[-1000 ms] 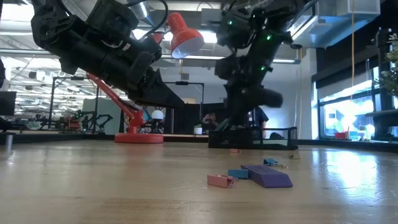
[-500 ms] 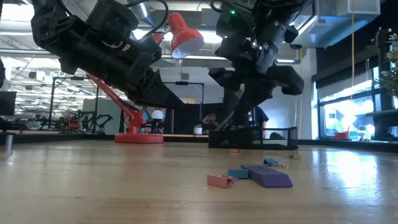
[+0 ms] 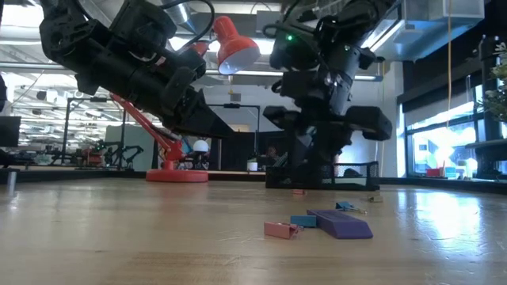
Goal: Pick and place office supplies into organizer
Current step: Put the top pink binder clip into the black desk organizer
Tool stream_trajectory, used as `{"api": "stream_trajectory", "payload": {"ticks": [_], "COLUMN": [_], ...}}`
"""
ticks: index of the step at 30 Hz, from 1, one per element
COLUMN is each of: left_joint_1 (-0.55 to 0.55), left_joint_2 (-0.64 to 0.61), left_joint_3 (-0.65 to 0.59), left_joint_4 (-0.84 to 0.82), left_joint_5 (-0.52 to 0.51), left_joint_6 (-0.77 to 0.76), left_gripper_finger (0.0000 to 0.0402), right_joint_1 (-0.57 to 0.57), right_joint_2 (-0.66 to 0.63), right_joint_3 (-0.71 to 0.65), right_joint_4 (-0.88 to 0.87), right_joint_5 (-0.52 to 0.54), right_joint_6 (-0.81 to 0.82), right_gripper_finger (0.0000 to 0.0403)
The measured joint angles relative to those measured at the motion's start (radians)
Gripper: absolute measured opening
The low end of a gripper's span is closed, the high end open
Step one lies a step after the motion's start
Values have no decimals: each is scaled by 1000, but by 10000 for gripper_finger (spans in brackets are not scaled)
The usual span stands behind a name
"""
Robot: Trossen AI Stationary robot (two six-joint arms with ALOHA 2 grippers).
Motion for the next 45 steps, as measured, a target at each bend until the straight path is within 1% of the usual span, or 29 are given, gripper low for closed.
{"api": "stream_trajectory", "payload": {"ticks": [19, 25, 38, 45], "left_joint_1": [0, 0, 0, 0], "left_joint_2": [0, 0, 0, 0], "left_joint_3": [0, 0, 0, 0], "left_joint_4": [0, -1, -2, -2], "left_joint_5": [0, 0, 0, 0], "left_joint_6": [0, 0, 0, 0], "left_gripper_finger": [88, 88, 88, 88], "right_joint_1": [0, 1, -6, -6], "right_joint_2": [38, 84, 96, 96], "right_joint_3": [0, 4, 6, 9], "right_joint_4": [36, 35, -44, -57], "right_joint_5": [2, 86, 105, 113], "right_joint_6": [-22, -22, -19, -18], "right_gripper_finger": [136, 136, 136, 136]}}
